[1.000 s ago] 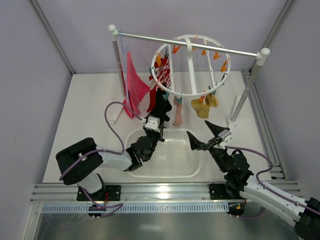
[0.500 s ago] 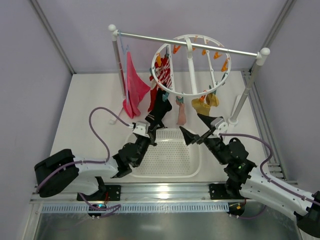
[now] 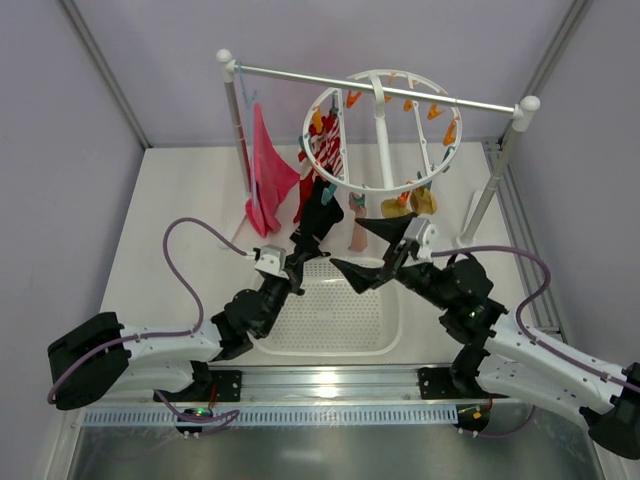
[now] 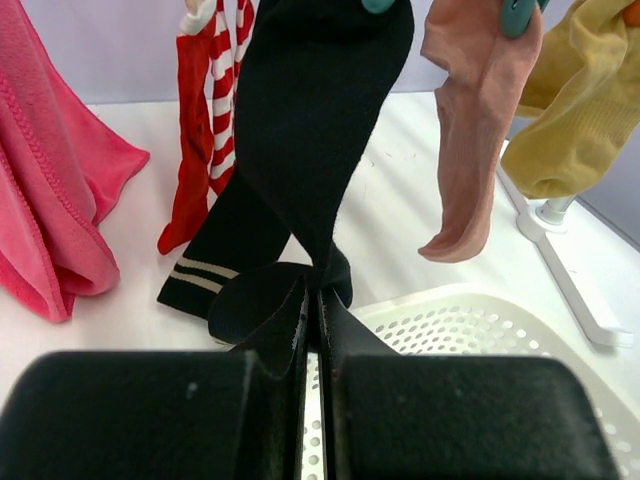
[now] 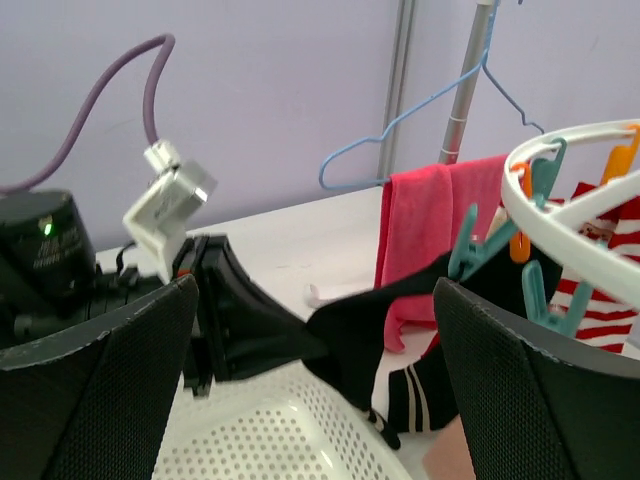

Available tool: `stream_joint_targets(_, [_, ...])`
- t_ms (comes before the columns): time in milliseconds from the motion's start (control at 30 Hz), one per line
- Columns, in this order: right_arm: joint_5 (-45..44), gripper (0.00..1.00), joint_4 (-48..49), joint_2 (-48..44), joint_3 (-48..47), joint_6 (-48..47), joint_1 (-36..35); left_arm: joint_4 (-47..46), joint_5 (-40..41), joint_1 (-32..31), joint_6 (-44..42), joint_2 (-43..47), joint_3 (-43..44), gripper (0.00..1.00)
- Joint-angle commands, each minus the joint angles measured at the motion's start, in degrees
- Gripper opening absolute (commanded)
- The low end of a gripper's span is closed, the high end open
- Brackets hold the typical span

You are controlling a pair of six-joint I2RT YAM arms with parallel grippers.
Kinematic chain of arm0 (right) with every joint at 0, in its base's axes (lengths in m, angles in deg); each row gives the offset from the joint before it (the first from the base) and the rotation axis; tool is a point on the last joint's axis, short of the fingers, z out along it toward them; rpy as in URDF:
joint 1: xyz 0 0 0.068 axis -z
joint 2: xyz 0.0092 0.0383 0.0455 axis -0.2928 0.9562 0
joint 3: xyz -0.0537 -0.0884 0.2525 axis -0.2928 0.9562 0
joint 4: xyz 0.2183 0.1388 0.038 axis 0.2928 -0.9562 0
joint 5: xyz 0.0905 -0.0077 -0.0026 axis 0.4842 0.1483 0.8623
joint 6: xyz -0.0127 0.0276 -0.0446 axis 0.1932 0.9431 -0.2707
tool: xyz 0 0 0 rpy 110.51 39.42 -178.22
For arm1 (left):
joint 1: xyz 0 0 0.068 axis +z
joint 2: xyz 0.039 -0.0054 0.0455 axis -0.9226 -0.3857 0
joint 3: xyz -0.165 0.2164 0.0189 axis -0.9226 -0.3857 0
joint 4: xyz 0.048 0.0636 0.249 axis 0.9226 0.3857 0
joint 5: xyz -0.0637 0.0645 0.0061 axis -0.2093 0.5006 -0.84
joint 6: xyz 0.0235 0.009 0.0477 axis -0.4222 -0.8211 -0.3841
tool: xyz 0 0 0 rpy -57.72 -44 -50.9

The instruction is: Remove the socks clipped to the hanger

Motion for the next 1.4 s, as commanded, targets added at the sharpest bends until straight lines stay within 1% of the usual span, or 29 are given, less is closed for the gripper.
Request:
stream_joint_targets(0, [-1.3, 1.0, -3.6, 8.1, -9.4, 3.0, -0.5, -0.9, 0.3, -0.3, -0.7, -0.6, 0.8, 0.0])
stream_joint_targets(33, [-1.9, 0.98, -5.0, 10.2, -13.3, 3.2, -0.8, -0.8, 0.4, -0.3, -0.6, -0.4, 0.7, 0.0])
stream_joint_targets(67, [-2.9, 0.98, -6.4, 13.0, -14.6, 3.5, -1.4, -0.7, 0.4, -0.3, -0.7, -0.1, 0.5, 0.0])
stream_joint_targets(100, [-4.5, 0.98, -6.4, 14.2, -15.7, 3.8, -3.0, -0.4, 0.5, -0.2, -0.8, 0.2, 0.3, 0.0])
stream_joint_targets(167, [-10.5, 0.98, -6.6, 15.8, -17.8, 4.4, -4.2, 0.2, 0.4, -0.3, -0.8, 1.4, -0.1, 0.0])
stream_joint_targets(233, [-13.8, 0.98, -7.3, 17.6, -19.6, 5.1, -5.9, 1.1, 0.2, -0.3, -0.7, 2.5, -0.3, 0.0])
stream_joint_targets(467, [-29.9, 0.98, -8.9, 21.8, -22.5, 8.4, -8.7, 1.2, -0.7, -0.3, -1.6, 2.3, -0.4, 0.0])
stream_joint_targets(633, [-35.3, 0.98, -10.1, 25.3, -25.2, 10.2, -8.8, 2.0, -1.7, -0.3, -1.8, 3.0, -0.6, 0.0])
stream_joint_targets(800, [-42.8, 0.98, -8.0, 28.8, -25.5, 10.2, -8.8, 3.6, -1.8, -0.3, -1.8, 5.4, -1.1, 0.0])
stream_joint_targets(867, [-44.1, 0.98, -6.3, 29.4, -25.0, 10.0, -8.8, 3.6, -1.9, -0.3, -1.9, 6.0, -1.6, 0.0])
stream_joint_targets(1133, [-44.4, 0.97, -0.6, 30.4, -23.9, 7.3, -8.5, 4.3, -1.9, -0.3, -2.1, 6.8, -1.9, 0.0])
stream_joint_targets(1367, [-39.4, 0.89, -1.6, 34.2, -26.8, 9.0, -4.2, 4.2, -1.3, -0.3, -1.9, 6.8, -1.9, 0.0])
